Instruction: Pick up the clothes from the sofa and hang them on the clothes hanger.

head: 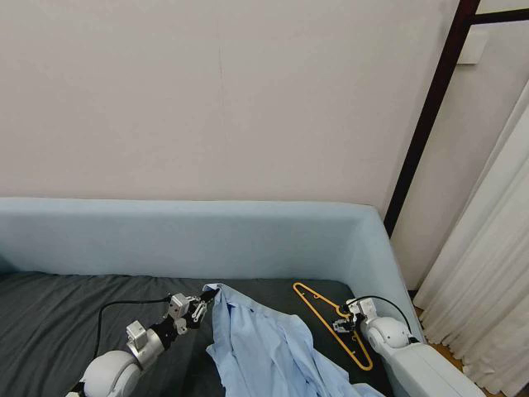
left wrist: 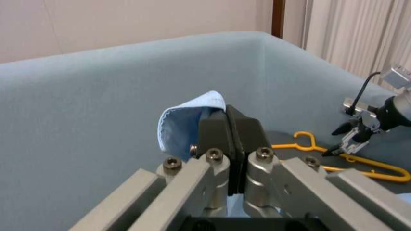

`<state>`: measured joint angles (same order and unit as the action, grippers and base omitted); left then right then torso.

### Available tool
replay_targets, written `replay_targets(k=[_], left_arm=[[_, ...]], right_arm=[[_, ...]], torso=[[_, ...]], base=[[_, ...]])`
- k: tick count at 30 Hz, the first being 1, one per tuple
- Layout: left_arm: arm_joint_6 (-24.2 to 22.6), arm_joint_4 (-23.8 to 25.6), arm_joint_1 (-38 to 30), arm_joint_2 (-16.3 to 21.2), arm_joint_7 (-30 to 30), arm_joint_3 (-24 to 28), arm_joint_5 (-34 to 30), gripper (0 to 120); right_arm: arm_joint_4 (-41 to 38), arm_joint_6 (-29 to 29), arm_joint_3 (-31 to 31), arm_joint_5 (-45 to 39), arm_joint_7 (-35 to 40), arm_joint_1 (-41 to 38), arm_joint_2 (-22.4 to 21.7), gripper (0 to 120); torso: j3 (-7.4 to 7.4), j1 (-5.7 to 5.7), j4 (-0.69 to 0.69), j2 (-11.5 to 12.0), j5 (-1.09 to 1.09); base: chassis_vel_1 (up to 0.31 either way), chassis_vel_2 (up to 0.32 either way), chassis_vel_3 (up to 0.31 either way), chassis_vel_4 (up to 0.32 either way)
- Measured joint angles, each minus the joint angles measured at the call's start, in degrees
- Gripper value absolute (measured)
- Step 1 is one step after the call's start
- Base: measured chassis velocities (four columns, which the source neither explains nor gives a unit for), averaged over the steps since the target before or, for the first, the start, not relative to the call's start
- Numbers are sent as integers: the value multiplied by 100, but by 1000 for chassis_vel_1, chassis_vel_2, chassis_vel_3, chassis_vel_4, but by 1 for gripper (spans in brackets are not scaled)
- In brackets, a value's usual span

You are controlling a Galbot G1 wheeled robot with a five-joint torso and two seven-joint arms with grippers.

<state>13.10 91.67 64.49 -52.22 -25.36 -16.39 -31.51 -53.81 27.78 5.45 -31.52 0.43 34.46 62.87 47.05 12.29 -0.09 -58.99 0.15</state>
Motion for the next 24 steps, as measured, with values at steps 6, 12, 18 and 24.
replay_targets(k=[6, 12, 18, 24], left_arm=[[5, -1, -44, -1, -2, -3, -30, 0], [7, -12, -80, -23, -3, 27, -34, 0], [11, -37, -106, -19, -4, 34, -56, 0], [23, -70, -136, -20, -5, 33, -72, 0]], right_arm=[[93, 230, -151, -234, -8, 9, 9, 100], [430, 252, -380, -273, -203, -20, 129, 89], [674, 192, -499, -43, -414, -47, 166, 62], [669, 101, -457, 65, -484, -45, 146, 41]], torso=[[0, -1, 0, 0, 0], [0, -1, 1, 0, 0], [-1, -1, 1, 0, 0], [-1, -1, 1, 0, 0]], base=[[0, 0, 0, 0], [0, 0, 0, 0], [0, 0, 0, 0], [0, 0, 0, 0]])
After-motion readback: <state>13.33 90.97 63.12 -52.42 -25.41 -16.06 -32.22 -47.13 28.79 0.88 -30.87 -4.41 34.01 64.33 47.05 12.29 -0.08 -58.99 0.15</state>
